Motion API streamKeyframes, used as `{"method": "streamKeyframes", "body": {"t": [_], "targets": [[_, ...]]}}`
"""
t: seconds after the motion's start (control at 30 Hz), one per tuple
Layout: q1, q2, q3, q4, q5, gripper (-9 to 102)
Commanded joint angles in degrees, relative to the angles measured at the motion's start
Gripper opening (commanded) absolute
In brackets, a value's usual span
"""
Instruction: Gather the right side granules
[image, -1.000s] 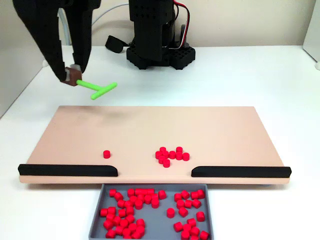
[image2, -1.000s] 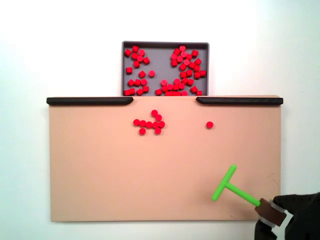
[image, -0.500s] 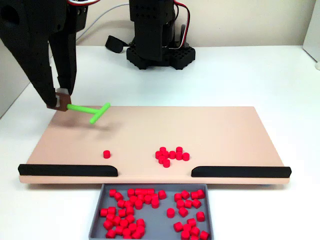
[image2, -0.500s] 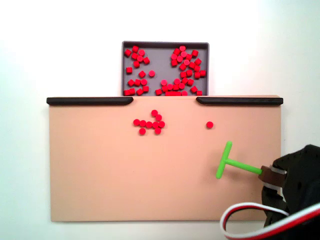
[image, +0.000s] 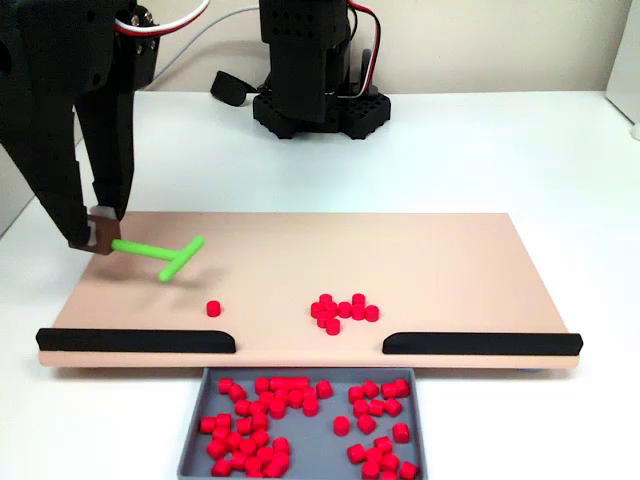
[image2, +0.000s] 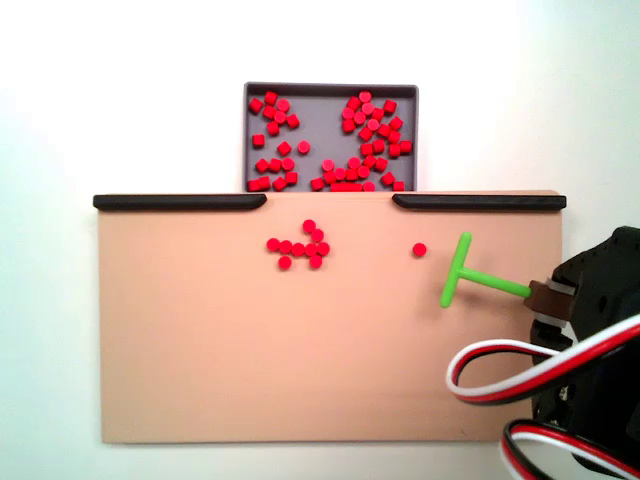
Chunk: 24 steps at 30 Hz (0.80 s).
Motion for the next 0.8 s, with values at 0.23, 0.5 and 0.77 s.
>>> {"method": "streamKeyframes", "body": {"t": [0.23, 0.5, 0.77], "targets": [[0.4, -2.3, -4.4, 0.3, -13.9, 0], [0.1, -3.6, -4.5, 0.4, -15.9, 0], [0.0, -4.6, -4.6, 0.4, -17.7, 0]]}}
